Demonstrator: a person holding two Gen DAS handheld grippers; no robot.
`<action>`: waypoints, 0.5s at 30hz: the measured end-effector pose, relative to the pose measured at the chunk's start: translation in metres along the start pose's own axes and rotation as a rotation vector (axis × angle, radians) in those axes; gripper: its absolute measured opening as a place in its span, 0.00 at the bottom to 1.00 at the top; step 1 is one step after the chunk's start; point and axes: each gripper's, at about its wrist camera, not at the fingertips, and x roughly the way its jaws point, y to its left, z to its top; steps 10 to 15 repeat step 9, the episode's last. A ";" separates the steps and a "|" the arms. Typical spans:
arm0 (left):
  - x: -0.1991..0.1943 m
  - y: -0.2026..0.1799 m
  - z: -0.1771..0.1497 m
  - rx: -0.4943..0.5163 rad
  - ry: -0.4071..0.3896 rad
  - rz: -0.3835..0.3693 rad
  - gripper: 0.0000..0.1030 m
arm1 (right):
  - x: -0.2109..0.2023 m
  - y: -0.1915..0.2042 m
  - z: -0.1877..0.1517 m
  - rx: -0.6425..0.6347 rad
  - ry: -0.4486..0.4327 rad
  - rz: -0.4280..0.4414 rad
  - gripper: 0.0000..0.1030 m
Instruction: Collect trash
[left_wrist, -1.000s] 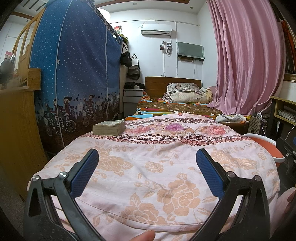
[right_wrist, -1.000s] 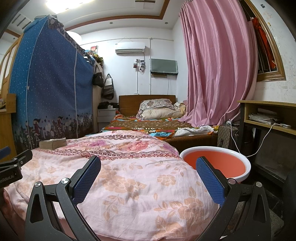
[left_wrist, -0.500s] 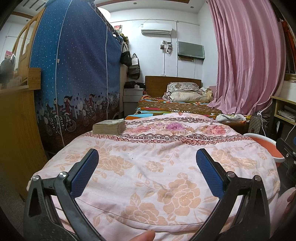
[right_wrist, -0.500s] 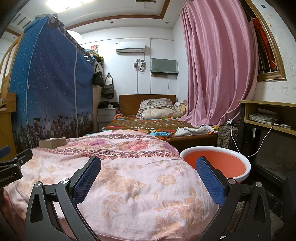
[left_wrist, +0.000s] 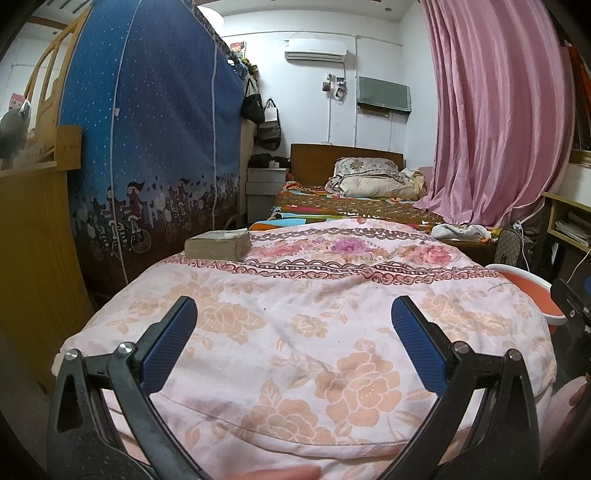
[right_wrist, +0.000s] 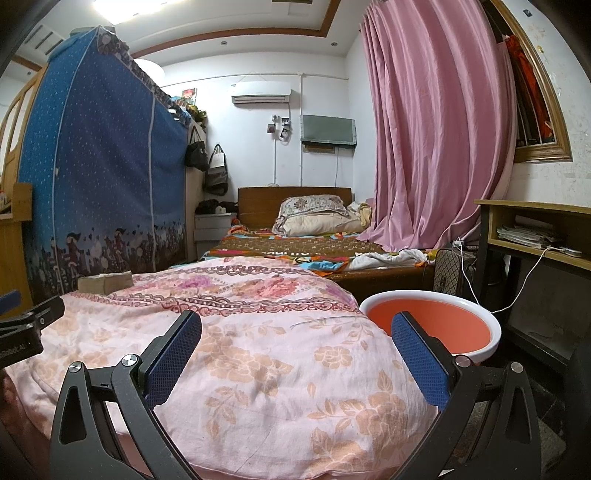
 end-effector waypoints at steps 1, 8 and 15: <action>0.000 0.000 0.000 -0.001 0.001 0.000 0.89 | 0.001 0.000 -0.001 0.000 0.000 0.000 1.00; 0.000 -0.001 0.000 0.009 0.002 -0.002 0.89 | 0.000 -0.001 -0.004 -0.006 0.007 0.002 1.00; 0.000 -0.001 0.000 0.011 0.003 -0.002 0.89 | -0.001 -0.001 -0.005 -0.007 0.008 0.002 1.00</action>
